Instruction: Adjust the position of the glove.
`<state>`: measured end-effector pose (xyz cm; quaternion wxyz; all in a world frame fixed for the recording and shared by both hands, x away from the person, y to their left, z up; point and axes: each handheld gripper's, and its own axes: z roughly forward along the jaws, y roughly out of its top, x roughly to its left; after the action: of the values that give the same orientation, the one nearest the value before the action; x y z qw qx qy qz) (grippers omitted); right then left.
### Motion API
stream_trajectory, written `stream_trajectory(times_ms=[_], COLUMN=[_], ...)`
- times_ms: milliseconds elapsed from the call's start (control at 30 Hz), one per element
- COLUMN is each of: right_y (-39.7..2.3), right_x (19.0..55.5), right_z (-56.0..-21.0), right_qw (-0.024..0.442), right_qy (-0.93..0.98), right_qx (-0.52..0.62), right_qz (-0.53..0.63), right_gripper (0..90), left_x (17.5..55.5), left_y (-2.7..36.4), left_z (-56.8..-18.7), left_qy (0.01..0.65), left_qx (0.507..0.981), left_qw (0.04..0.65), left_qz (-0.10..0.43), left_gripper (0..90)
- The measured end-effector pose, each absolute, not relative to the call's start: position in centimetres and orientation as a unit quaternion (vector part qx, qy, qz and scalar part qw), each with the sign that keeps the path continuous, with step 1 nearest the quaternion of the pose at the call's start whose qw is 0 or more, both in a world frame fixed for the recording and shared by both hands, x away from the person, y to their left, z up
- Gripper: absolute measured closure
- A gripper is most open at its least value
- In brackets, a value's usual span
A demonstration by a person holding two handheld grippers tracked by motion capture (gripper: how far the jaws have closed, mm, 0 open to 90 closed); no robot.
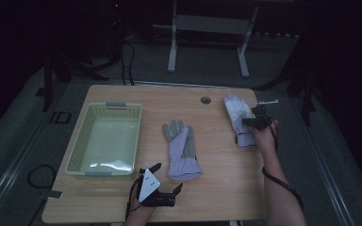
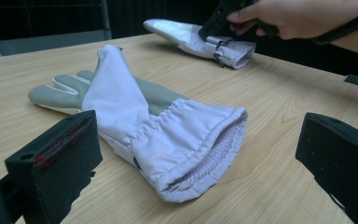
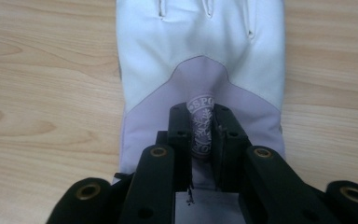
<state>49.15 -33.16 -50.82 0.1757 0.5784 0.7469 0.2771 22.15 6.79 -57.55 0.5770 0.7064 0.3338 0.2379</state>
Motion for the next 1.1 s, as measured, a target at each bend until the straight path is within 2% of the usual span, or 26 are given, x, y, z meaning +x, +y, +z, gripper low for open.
stream_trajectory(times_ms=[333, 467, 567, 600, 733, 833, 967, 1100], right_y=[-33.5, -32.7, -32.7, -32.6, -32.3, -31.9, -31.1, -29.7], right_x=[44.9, 41.7, 41.0, 39.1, 37.0, 34.1, 31.8, 31.1], right_z=[-45.8, -44.0, -43.8, -43.3, -43.1, -43.2, -44.2, -45.7], right_qw=[0.195, 0.214, 0.214, 0.212, 0.223, 0.239, 0.23, 0.227], right_qy=[0.73, 0.724, 0.718, 0.712, 0.707, 0.692, 0.68, 0.69], right_qx=[0.576, 0.57, 0.573, 0.577, 0.583, 0.592, 0.602, 0.602], right_qz=[0.312, 0.324, 0.333, 0.339, 0.332, 0.337, 0.35, 0.332], right_gripper=[80.4, 80.4, 80.4, 80.4, 80.3, 80.1, 80.1, 80.0], left_x=[22.2, 22.1, 22.1, 22.1, 22.1, 22.1, 22.1, 22.1], left_y=[6.7, 6.7, 6.6, 6.6, 6.6, 6.6, 6.6, 6.5], left_z=[-57.5, -57.5, -57.5, -57.5, -57.5, -57.5, -57.5, -57.5], left_qy=[0.335, 0.334, 0.331, 0.329, 0.331, 0.33, 0.328, 0.329], left_qx=[0.707, 0.708, 0.71, 0.711, 0.71, 0.71, 0.712, 0.712], left_qw=[0.574, 0.574, 0.573, 0.572, 0.572, 0.572, 0.571, 0.57], left_qz=[0.24, 0.241, 0.242, 0.243, 0.243, 0.243, 0.244, 0.245], left_gripper=[0.2, 0.2, 0.2, 0.2, 0.2, 0.2, 0.2, 0.2])
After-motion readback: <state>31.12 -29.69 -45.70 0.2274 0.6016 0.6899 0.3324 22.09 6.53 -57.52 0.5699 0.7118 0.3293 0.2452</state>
